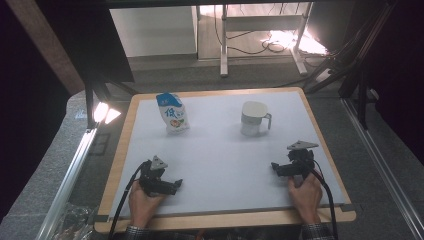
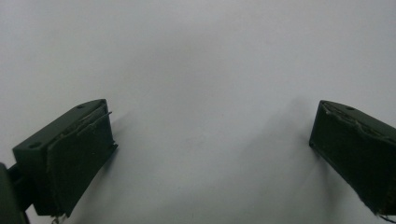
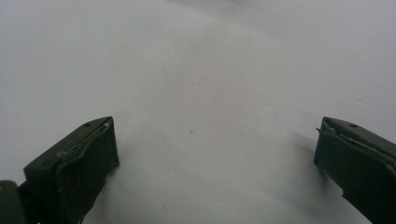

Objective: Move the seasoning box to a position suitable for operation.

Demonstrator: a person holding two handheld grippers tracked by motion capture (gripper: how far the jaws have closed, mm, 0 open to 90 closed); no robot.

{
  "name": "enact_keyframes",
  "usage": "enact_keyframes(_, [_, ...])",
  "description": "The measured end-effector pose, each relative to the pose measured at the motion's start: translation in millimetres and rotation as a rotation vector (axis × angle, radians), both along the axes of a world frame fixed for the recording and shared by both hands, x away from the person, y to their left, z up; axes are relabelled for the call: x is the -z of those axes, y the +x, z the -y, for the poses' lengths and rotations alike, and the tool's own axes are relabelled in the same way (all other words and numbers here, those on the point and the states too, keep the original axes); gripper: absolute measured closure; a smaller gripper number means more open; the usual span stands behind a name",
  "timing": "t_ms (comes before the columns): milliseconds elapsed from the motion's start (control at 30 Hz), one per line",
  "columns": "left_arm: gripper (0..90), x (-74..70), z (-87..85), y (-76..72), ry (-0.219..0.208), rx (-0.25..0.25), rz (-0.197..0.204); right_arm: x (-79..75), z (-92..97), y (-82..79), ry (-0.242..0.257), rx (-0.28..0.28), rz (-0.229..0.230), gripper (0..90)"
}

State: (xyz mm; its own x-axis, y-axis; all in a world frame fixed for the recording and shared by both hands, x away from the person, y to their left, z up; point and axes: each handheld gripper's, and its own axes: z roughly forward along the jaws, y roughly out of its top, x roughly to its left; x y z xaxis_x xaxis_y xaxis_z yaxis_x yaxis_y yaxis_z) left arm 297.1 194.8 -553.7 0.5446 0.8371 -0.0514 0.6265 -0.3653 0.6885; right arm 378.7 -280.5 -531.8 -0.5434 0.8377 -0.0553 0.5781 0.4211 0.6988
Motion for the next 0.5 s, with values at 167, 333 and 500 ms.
enact_keyframes(167, [0.0, 0.0, 0.1, -0.1, 0.000, -0.001, 0.001, -0.1, 0.1, -0.1, 0.000, 0.000, -0.001, 0.0])
enact_keyframes(333, [0.0, -0.1, -0.4, 0.3, 0.000, 0.004, 0.000, -0.1, 0.1, -0.1, 0.000, -0.001, 0.000, 0.0])
enact_keyframes(500, [0.0, -0.1, -0.4, 0.3, -0.001, 0.004, 0.000, -0.1, 0.1, -0.1, 0.000, -0.001, -0.001, 0.0])
